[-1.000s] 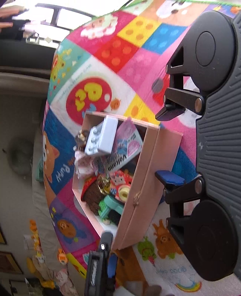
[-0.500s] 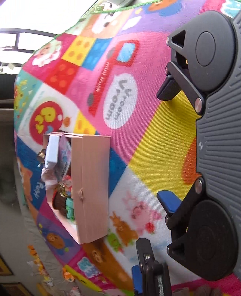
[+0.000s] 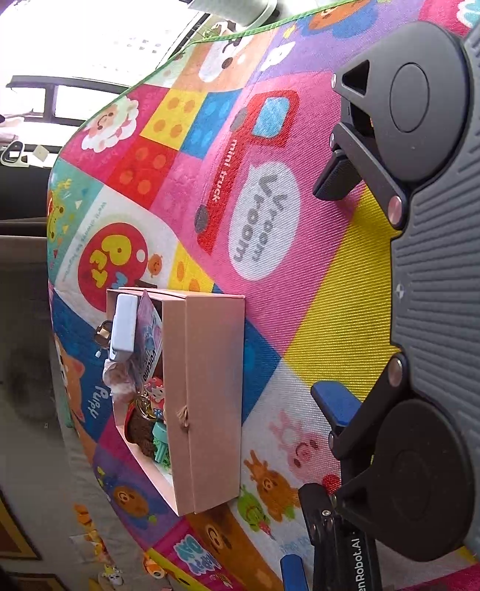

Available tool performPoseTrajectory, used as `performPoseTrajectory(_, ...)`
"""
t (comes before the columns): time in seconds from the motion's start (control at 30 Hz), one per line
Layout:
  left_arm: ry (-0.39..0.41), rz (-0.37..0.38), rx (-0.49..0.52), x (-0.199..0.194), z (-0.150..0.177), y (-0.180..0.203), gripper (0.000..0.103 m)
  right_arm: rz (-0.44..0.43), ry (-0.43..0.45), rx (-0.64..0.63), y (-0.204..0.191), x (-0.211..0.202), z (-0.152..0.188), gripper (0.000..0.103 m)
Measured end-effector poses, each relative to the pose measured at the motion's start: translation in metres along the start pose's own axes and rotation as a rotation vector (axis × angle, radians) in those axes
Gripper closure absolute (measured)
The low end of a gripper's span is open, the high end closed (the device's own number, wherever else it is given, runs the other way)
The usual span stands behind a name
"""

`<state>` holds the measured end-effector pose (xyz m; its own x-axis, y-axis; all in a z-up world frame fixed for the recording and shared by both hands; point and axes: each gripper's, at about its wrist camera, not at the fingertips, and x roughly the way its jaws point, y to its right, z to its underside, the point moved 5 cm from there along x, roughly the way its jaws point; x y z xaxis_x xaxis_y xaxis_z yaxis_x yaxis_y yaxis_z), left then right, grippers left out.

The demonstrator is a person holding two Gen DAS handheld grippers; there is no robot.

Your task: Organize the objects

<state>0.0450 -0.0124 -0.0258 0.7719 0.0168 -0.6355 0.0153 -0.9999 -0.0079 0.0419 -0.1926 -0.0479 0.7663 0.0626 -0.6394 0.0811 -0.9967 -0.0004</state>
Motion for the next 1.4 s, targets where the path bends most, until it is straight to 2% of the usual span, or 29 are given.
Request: performPoseTrajectory(1.4,0.000,-0.007,-0.004,0.0008,-0.0017,0.0001,0.003,-0.007,0.001,0.004,0.0003,0.0023,0.0001,0.000)
